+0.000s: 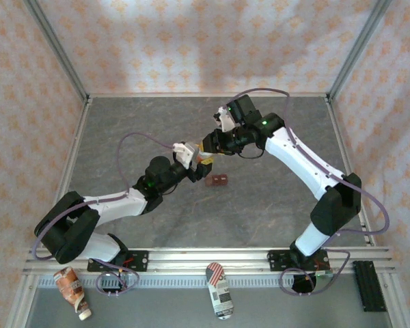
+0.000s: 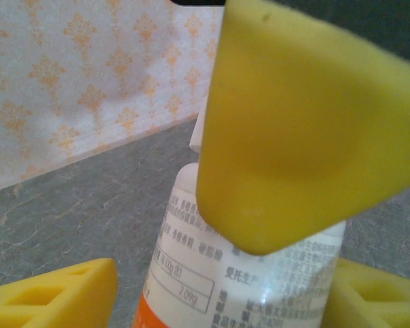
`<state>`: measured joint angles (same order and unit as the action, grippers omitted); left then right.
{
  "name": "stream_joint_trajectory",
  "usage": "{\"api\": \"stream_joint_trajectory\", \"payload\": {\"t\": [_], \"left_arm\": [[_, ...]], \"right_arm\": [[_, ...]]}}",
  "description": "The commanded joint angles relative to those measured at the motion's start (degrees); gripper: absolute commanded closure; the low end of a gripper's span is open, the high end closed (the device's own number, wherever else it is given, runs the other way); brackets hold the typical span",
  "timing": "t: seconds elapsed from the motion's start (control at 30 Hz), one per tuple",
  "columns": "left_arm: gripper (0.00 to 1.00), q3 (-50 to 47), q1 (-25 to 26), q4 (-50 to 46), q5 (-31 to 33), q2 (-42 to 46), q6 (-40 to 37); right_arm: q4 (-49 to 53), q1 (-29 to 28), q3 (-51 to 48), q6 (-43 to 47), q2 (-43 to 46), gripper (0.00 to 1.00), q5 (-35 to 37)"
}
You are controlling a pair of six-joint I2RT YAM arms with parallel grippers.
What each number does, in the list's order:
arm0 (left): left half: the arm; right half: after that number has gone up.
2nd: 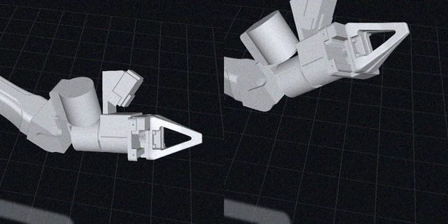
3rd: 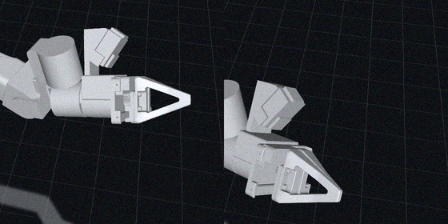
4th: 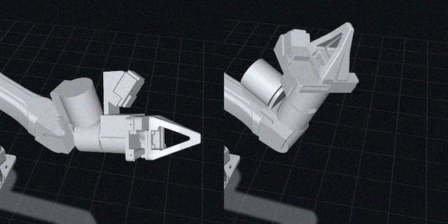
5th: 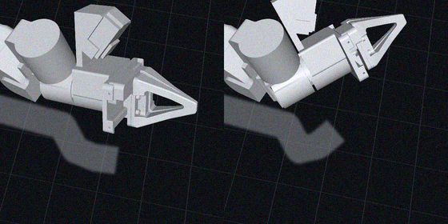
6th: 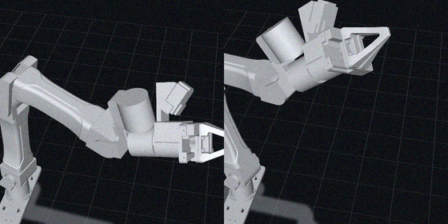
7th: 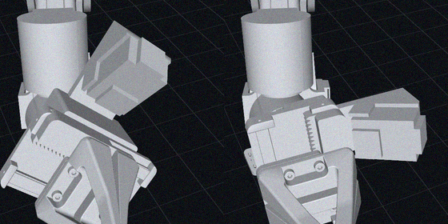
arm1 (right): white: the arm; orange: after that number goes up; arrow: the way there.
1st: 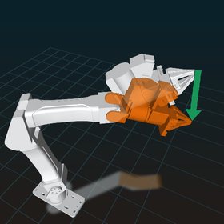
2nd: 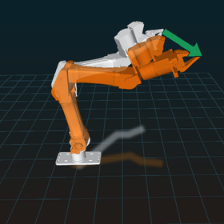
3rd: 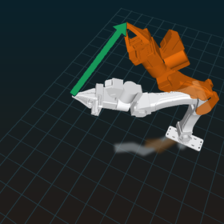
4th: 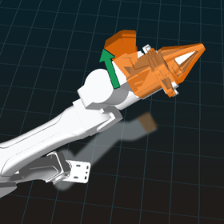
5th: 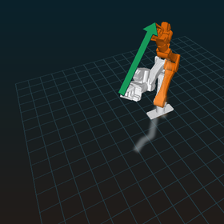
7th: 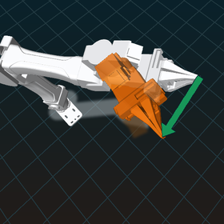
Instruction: Sort the pills into containers
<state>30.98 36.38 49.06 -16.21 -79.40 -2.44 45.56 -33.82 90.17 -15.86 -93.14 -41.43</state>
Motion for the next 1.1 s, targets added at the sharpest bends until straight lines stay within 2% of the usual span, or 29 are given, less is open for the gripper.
{"api": "stream_joint_trajectory", "payload": {"t": [0.0,0.13,0.27,0.5,0.63,0.77,0.83,0.97,1.07], "left_arm": [[0.31,2.1,0.3,0.3,-0.5,-0.3,-0.3],[0.37,2.4,0.3,-0.4,-0.9,-0.4,-0.4],[0.48,2.8,0.3,-1.0,-1.7,-0.7,-0.4],[0.52,3.1,0.3,-2.2,-2.5,-0.8,-0.2],[0.65,3.5,0.3,-3.2,-2.7,-0.9,0.1],[0.89,4.0,0.3,-4.0,-2.6,-0.7,0.3],[1.0,3.8,0.2,-4.1,-2.4,-0.4,0.3],[1.0,2.1,0.3,-2.7,0.4,1.7,0.3],[1.0,1.6,0.2,-3.9,2.0,3.6,0.1]], "right_arm": [[-0.8,-0.3,-1.1,-0.1,-0.1,0.7,-1.0],[-0.7,-0.3,-1.4,0.1,0.2,0.7,-0.9],[-0.7,-0.3,-1.6,0.1,0.4,0.7,-1.0],[-0.8,-0.3,-1.6,0.1,0.6,0.7,-1.0],[-0.9,-0.3,-1.8,0.0,0.6,0.7,-1.1],[-0.8,-0.3,-1.8,-0.1,0.7,0.69,-0.8],[-0.7,-0.2,-1.7,-0.3,0.9,0.6,0.3],[-1.4,2.6,-2.5,-2.1,3.7,0.34,1.5],[-3.2,5.8,-4.2,-4.5,6.5,0.25,1.2]]}}
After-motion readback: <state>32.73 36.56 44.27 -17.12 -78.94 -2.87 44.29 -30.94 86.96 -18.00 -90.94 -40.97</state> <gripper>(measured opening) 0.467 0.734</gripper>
